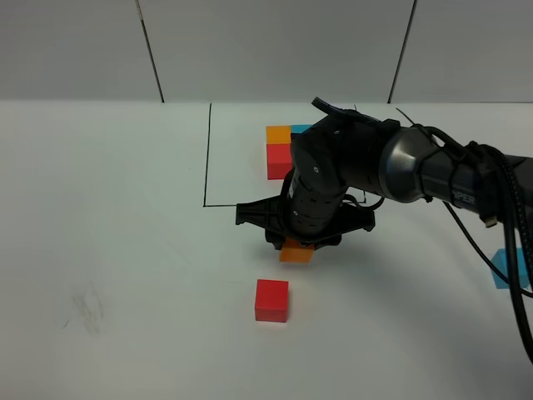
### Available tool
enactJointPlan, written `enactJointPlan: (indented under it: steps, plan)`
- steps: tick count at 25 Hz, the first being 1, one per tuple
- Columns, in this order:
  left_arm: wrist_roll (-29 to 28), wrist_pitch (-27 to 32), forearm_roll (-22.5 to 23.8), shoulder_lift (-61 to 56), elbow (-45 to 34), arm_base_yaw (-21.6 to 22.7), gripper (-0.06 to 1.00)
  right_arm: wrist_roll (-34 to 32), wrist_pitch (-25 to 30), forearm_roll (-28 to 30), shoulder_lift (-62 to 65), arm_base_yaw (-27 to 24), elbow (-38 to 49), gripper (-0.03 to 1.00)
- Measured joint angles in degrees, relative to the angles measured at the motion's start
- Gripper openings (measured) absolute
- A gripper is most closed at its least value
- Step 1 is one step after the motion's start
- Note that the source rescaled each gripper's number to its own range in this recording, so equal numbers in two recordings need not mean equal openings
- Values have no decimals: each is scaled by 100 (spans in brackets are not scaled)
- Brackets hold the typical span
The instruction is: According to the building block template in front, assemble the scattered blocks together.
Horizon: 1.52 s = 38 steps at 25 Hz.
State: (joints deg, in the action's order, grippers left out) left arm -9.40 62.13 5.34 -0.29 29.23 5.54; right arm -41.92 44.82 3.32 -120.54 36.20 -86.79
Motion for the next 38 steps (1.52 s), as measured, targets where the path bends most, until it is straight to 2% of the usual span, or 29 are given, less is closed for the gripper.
enactJointPlan:
  steps: [6, 38]
  plan:
    - [0, 0, 0, 0, 0, 0, 82, 1, -156, -18, -47, 235, -45, 47]
    - [0, 0, 0, 0, 0, 0, 82, -325, -27, -161, -424, 297, -49, 47]
